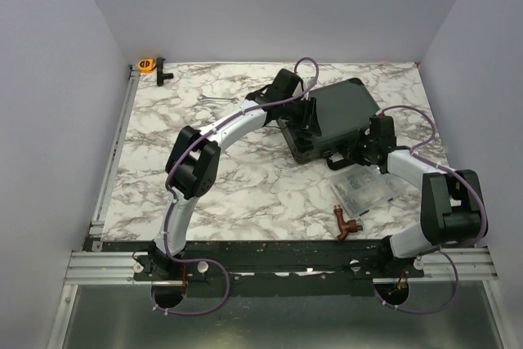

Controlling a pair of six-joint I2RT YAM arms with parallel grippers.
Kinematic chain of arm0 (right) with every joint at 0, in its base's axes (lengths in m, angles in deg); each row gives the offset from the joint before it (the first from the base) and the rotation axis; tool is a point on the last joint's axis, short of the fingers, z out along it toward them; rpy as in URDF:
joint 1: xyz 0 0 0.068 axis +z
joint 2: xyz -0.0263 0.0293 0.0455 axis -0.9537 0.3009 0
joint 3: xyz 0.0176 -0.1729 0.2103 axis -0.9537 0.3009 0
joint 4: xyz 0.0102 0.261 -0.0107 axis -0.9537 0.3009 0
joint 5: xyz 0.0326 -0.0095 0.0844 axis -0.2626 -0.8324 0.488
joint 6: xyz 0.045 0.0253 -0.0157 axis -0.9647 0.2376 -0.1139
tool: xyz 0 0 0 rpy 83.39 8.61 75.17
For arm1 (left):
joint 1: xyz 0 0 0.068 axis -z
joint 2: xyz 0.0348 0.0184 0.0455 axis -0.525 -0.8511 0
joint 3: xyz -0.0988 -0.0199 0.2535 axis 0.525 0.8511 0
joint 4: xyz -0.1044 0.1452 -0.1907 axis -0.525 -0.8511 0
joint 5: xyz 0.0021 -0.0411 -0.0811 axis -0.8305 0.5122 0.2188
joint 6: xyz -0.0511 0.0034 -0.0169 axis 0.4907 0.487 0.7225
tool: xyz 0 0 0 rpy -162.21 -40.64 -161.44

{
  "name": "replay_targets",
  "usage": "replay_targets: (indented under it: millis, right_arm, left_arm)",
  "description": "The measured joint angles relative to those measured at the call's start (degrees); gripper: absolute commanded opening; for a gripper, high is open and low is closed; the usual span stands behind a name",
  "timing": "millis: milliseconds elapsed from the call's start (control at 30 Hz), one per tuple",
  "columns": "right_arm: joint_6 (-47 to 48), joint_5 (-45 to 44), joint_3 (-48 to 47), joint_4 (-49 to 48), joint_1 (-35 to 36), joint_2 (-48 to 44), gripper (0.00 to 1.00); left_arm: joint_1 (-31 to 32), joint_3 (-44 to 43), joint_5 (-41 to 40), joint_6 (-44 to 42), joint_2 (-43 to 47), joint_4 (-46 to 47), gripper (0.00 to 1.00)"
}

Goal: Pack up texas hold em set

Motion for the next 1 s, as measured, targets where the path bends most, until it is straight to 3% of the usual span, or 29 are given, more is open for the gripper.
replay_targets:
  millis: [567,1000]
  right_arm:
    - [-1.9,-0.6,-0.7,-2.3,0.0,3.6,0.01]
    - [-17.7,-3.7,-3.5,0.9,0.0,8.0,0.01]
  left_arm:
    - [0.0,0.0,0.0,0.0,0.0,-0.1,0.42]
    - [0.0,0.0,0.2,0.0,0.0,-0.3,0.42]
